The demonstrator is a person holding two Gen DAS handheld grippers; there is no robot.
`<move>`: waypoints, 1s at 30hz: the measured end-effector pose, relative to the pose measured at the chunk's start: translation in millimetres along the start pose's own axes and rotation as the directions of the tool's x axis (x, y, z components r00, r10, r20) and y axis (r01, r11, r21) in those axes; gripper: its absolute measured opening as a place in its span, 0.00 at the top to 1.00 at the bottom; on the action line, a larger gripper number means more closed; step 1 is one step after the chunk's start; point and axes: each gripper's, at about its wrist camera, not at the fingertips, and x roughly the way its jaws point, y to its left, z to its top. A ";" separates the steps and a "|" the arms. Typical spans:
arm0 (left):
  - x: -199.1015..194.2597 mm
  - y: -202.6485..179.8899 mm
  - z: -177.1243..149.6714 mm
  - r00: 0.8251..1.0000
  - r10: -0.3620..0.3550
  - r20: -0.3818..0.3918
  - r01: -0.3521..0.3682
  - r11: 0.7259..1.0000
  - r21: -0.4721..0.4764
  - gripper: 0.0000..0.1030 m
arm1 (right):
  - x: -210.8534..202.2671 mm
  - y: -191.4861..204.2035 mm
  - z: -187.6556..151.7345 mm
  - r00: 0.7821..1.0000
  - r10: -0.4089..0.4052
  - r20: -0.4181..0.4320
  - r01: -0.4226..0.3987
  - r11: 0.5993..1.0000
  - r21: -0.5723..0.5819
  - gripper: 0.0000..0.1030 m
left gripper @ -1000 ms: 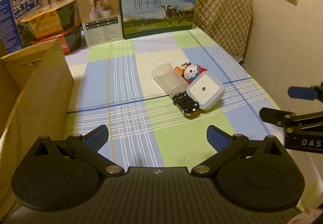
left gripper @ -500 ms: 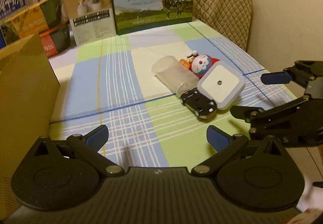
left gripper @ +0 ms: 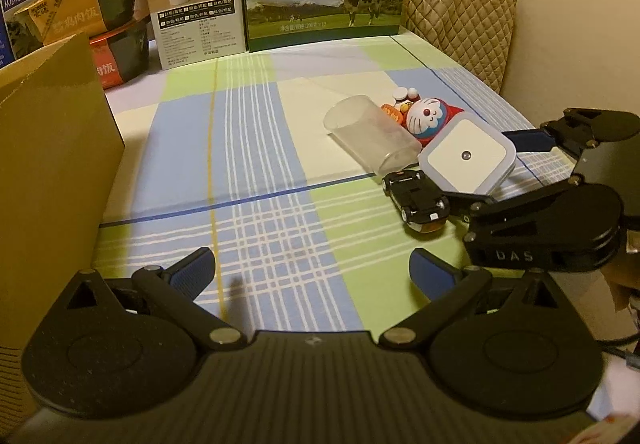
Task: Organize rigid objects
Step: 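Grasp the black toy car with the left tool while the right tool grasps the white square night light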
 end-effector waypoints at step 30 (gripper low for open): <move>48.0 -45.0 23.0 0.990 -0.136 0.047 0.139 0.987 -0.085 0.57 | -27.7 -60.5 -11.1 0.996 -0.065 -0.060 0.083 0.927 0.365 0.40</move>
